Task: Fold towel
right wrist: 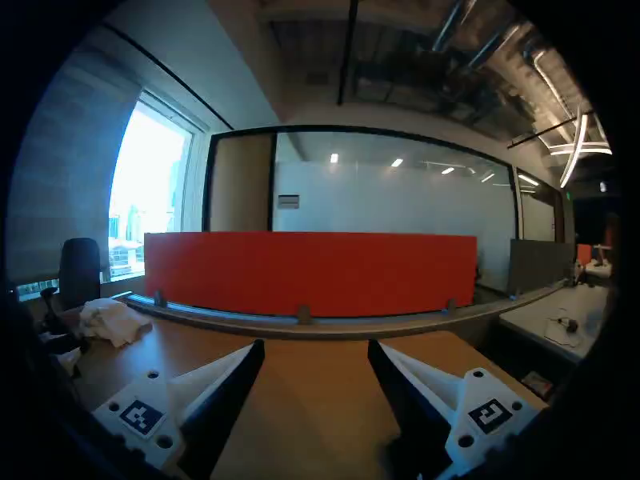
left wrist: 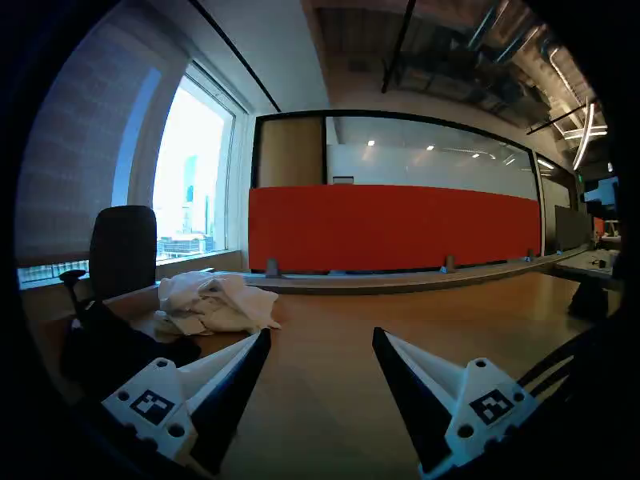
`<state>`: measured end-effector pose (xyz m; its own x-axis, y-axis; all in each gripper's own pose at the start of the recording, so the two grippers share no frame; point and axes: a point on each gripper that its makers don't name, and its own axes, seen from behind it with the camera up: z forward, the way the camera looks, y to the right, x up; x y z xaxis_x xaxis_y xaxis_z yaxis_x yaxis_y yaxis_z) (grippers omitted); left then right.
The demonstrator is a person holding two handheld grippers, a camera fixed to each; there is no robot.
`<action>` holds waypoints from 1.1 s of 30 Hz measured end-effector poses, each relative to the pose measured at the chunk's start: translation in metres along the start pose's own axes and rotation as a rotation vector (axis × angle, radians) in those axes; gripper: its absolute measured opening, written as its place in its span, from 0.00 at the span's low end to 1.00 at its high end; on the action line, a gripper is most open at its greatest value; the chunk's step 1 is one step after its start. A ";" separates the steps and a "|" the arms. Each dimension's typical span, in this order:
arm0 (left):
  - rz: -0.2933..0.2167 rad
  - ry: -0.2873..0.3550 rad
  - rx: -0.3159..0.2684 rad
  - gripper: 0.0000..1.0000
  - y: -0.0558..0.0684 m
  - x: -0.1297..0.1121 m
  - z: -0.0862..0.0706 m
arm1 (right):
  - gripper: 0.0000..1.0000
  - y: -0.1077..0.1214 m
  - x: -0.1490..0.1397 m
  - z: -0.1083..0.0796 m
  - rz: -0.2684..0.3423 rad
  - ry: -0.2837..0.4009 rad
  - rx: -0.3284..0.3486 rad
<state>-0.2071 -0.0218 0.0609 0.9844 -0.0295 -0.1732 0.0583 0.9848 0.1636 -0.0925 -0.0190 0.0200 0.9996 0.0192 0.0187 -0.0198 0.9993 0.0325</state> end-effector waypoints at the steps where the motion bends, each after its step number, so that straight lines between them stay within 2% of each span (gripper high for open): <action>1: 0.000 0.002 0.001 0.94 0.000 0.000 -0.001 | 1.00 0.000 -0.001 0.000 0.001 -0.001 0.001; 12: 0.001 0.004 -0.001 0.94 0.000 0.000 -0.002 | 1.00 0.006 -0.007 0.003 0.003 -0.002 -0.003; 21: 0.002 0.005 -0.001 0.94 0.000 0.000 -0.002 | 1.00 0.013 -0.006 0.004 -0.015 0.050 -0.008; 27: 0.004 0.005 -0.001 0.94 0.000 0.000 -0.001 | 1.00 0.024 -0.034 0.003 -0.026 0.046 -0.020; 33: 0.003 0.006 -0.001 0.94 0.000 -0.001 -0.001 | 1.00 0.039 -0.073 0.003 0.032 0.020 -0.038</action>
<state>-0.2080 -0.0220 0.0595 0.9837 -0.0258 -0.1782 0.0554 0.9850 0.1635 -0.1660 0.0187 0.0230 0.9987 0.0517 -0.0011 -0.0517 0.9986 -0.0055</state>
